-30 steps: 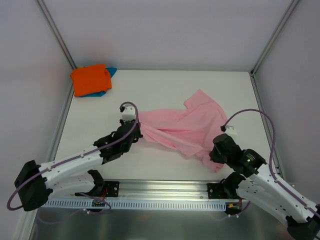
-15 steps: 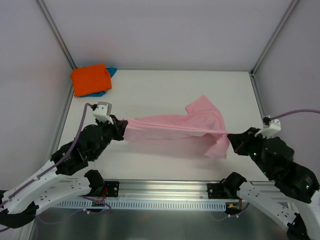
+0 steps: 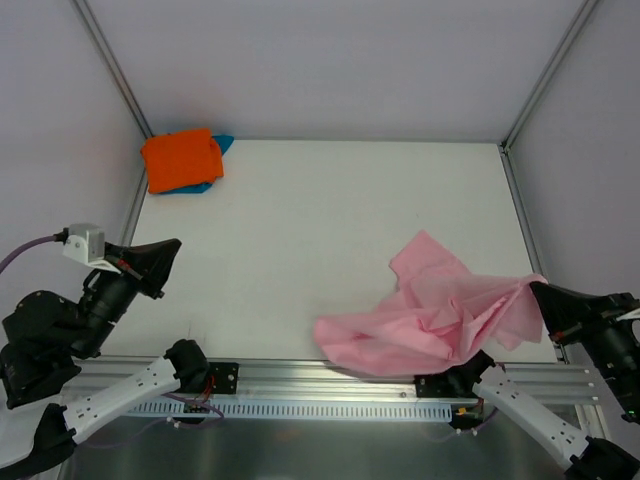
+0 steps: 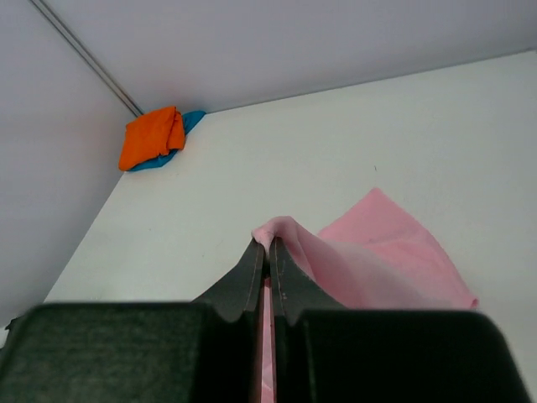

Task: Fold and stack the t-shirts
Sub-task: Flatten out the tshirt

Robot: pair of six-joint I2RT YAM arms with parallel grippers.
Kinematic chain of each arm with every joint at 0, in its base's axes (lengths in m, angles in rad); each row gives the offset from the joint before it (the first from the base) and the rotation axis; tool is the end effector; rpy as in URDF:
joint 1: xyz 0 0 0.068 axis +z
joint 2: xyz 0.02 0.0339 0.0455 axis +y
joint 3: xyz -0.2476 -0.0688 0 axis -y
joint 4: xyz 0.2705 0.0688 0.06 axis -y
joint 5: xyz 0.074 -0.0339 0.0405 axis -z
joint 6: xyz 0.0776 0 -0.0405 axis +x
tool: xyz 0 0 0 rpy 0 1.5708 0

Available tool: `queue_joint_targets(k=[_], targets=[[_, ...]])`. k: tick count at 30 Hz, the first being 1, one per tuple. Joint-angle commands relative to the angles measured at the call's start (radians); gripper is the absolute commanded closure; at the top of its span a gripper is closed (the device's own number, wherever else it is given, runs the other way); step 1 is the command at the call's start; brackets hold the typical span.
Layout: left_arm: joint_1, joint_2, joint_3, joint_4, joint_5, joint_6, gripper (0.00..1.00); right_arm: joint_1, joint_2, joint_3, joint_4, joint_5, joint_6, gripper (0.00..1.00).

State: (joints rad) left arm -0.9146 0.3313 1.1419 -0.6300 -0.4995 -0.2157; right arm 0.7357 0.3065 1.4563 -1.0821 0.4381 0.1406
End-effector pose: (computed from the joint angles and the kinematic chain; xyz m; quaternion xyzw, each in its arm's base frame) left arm 0.0713 -0.0317 0.4569 0.0341 0.6481 -0.2648 0.7132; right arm 0.0100 -0.0354 0.4694 -0.0436 0.6837 0.1682 0.7088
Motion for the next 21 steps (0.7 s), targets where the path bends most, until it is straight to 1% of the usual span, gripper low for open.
queue_joint_targets(k=[1, 4, 6, 9, 13, 15, 16, 17, 18, 19, 20, 21], targets=[[0.008, -0.003, 0.05, -0.065, -0.016, 0.061, 1.0, -0.025, 0.025, 0.047, -0.008, -0.041, -0.073, 1.0], [0.008, 0.02, 0.024, -0.056, -0.007, 0.058, 1.0, -0.027, 0.057, 0.027, -0.021, -0.016, -0.085, 0.99], [0.006, 0.04, -0.007, -0.037, 0.015, 0.042, 1.0, -0.025, 0.072, -0.037, -0.01, -0.015, -0.088, 0.99], [0.006, 0.063, -0.094, 0.044, 0.048, 0.003, 1.0, -0.025, 0.086, -0.121, 0.02, -0.027, -0.081, 0.99], [0.006, 0.139, -0.217, 0.162, 0.154, -0.063, 1.0, -0.027, 0.098, -0.226, 0.083, -0.058, -0.056, 1.0], [0.006, 0.211, -0.255, 0.251, 0.238, -0.126, 1.0, -0.025, 0.112, -0.261, 0.097, -0.064, -0.044, 0.99], [0.006, 0.272, -0.292, 0.316, 0.31, -0.167, 1.0, -0.025, 0.114, -0.299, 0.122, -0.073, -0.038, 0.99], [0.006, 0.31, -0.309, 0.317, 0.352, -0.168, 1.0, -0.025, 0.114, -0.319, 0.132, -0.076, -0.038, 0.99], [0.006, 0.348, -0.324, 0.385, 0.39, -0.21, 1.0, -0.025, 0.115, -0.338, 0.143, -0.076, -0.026, 1.0], [0.005, 0.392, -0.344, 0.416, 0.421, -0.229, 1.0, -0.027, 0.117, -0.373, 0.16, -0.082, -0.022, 1.0], [0.005, 0.476, -0.352, 0.446, 0.484, -0.247, 1.0, -0.025, 0.115, -0.388, 0.166, -0.084, -0.016, 0.99], [0.002, 0.512, -0.367, 0.505, 0.498, -0.275, 1.0, -0.025, 0.117, -0.402, 0.171, -0.085, -0.006, 1.0]])
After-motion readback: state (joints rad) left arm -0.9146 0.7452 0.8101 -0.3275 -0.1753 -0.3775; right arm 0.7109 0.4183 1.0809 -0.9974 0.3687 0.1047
